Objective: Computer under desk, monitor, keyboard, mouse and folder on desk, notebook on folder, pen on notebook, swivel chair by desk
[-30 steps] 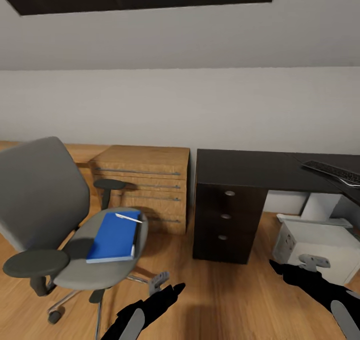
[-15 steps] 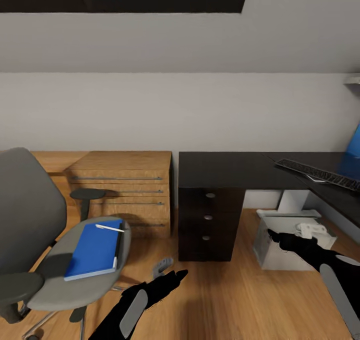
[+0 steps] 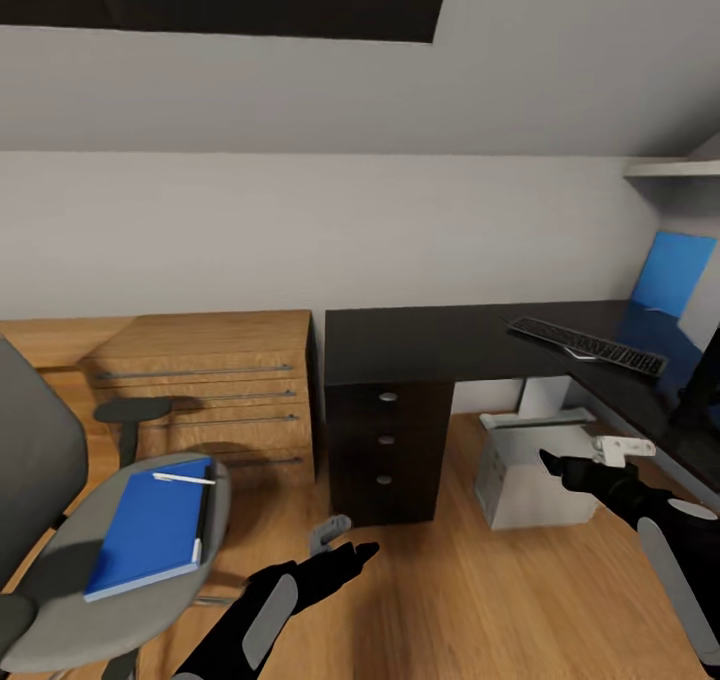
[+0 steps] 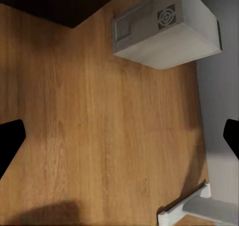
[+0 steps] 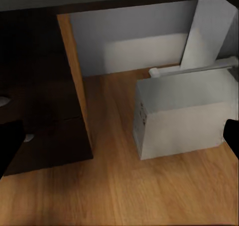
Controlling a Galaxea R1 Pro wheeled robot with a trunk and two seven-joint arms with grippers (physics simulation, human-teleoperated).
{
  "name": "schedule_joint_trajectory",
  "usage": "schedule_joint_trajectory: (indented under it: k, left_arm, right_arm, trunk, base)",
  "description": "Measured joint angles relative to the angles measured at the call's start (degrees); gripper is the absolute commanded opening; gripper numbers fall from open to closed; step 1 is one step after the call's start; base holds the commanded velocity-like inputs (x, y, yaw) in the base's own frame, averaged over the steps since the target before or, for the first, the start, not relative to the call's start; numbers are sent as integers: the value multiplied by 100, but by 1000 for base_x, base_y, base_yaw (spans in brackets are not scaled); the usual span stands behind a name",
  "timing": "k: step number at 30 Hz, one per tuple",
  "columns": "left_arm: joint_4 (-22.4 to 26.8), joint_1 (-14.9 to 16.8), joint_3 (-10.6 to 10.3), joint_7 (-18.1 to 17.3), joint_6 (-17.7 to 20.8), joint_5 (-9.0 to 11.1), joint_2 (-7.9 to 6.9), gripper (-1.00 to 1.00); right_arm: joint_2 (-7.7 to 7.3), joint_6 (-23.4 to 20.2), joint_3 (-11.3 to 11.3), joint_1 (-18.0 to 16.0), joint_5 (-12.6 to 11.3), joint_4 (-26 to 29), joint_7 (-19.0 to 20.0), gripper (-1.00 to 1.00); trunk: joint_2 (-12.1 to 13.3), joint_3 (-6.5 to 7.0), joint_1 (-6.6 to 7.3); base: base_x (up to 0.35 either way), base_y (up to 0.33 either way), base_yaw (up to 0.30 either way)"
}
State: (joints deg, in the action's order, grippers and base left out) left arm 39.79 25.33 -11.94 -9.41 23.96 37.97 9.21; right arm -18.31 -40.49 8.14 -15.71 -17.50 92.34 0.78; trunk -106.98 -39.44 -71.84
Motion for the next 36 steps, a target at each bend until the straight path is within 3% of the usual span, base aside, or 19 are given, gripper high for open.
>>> schedule_joint_trajectory:
  k: [13, 21, 36]
  left_arm:
    - [-85, 5, -44, 7, 2, -1, -8, 100]
    - [-89, 5, -45, 9, -4, -1, -11, 100]
    - [-130, 5, -33, 59, -45, 4, -7, 100]
  right_arm:
    - [-23, 100, 44, -60, 22, -1, -2, 100]
    - [-23, 484, 67, -70, 38, -1, -6, 100]
    - [51, 660, -131, 3, 36, -3, 32, 100]
  trunk:
    - [521, 233, 286]
    - [842, 377, 461]
    - [1444, 646, 791]
  base:
    - [0, 0, -262]
    - [0, 0, -223]
    - [0, 0, -49]
